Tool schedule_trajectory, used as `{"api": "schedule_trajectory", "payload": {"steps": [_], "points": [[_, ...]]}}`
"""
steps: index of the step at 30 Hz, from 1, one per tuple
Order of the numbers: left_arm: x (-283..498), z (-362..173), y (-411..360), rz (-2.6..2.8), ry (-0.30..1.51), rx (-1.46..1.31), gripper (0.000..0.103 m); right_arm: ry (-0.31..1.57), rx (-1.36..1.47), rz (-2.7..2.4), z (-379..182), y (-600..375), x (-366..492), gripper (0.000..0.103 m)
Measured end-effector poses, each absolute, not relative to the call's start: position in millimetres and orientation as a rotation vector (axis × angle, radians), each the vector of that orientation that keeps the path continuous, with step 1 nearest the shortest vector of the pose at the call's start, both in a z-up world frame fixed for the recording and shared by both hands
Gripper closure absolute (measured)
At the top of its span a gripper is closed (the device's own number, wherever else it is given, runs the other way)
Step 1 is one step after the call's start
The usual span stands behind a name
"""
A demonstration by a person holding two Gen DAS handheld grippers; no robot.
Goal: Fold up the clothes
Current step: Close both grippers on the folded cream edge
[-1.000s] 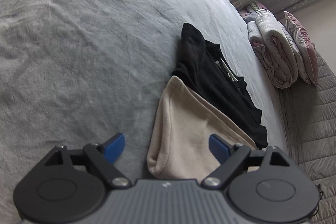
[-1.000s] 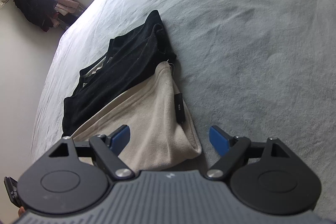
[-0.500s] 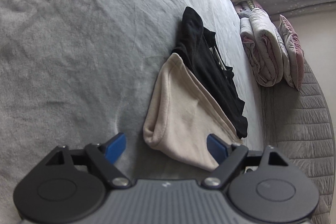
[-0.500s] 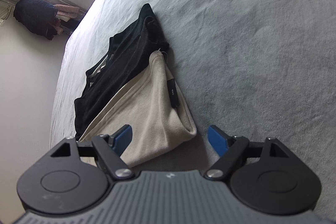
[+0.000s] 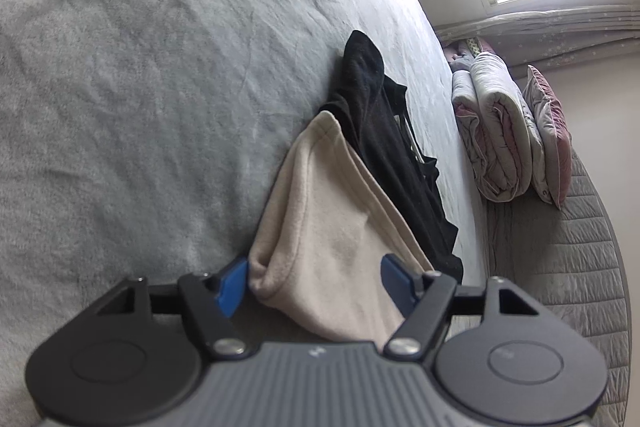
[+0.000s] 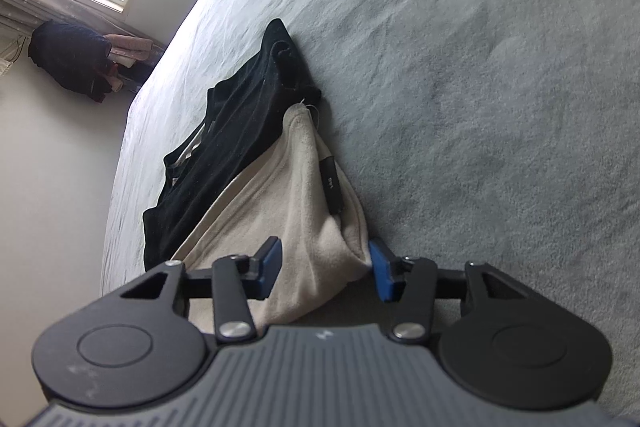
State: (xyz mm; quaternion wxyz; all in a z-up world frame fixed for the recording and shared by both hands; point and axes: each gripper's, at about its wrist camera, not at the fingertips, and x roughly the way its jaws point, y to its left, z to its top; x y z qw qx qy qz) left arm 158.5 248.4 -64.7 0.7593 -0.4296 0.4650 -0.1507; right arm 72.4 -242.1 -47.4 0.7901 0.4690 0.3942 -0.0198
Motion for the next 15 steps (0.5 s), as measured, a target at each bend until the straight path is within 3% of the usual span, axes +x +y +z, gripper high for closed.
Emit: {"api": "schedule_trajectory", "payload": {"steps": [5,15], "points": [[159,-68,242,-0.324,0.968,-0.948,0.042,0.806,1.074,-0.047,-56,-244,72,0.074],[167,-80,228,-0.322,0.921,-1.004,0.057,0.774,1.12,-0.02,-63,-244,74,0.077]]}}
